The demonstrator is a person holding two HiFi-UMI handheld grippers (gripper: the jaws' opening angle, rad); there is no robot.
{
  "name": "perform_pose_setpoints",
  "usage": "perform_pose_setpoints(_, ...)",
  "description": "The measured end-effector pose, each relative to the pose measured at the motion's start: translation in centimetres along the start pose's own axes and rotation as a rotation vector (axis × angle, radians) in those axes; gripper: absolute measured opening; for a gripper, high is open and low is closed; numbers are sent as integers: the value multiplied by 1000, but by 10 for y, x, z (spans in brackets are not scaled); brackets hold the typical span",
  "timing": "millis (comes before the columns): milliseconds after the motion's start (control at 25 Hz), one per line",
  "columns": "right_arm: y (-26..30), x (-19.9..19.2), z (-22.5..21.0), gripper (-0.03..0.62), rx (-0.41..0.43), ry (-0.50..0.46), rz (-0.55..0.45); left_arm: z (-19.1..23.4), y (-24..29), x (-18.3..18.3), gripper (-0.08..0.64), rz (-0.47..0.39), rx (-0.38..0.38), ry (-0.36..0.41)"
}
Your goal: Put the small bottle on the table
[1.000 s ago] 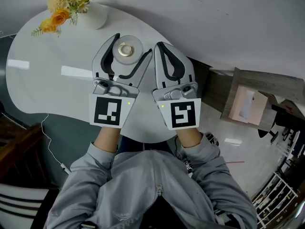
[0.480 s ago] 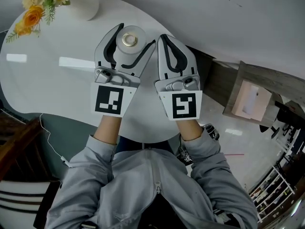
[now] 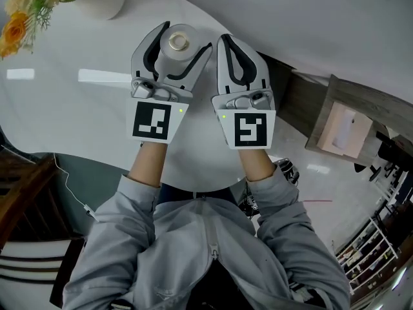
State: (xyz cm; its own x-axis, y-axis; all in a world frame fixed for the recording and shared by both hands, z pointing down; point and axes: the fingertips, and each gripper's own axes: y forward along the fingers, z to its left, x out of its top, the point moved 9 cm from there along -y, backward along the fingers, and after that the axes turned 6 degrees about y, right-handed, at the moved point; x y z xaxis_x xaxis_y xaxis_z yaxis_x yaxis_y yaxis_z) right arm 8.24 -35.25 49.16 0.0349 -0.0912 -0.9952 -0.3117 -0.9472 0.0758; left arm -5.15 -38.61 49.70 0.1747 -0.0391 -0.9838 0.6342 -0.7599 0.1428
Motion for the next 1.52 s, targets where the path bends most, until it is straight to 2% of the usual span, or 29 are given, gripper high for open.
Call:
perform_pose_setpoints(600,10,-23,-8,28,-8,37,60,0,16,-25,334,72,-13,-24)
perform_pose_setpoints(880,13,-24,-5,28,-11,44,79,2,20,-31,334,200,-26,-44)
perform_pose_setpoints(1080,11,-26,-2,28,-10,46,95,0,21,-31,334,221,-36,-11)
perform_pose_setpoints(1520,5,-16,4,28,-22,32,104,-1,18,-35,334,269,-49,7)
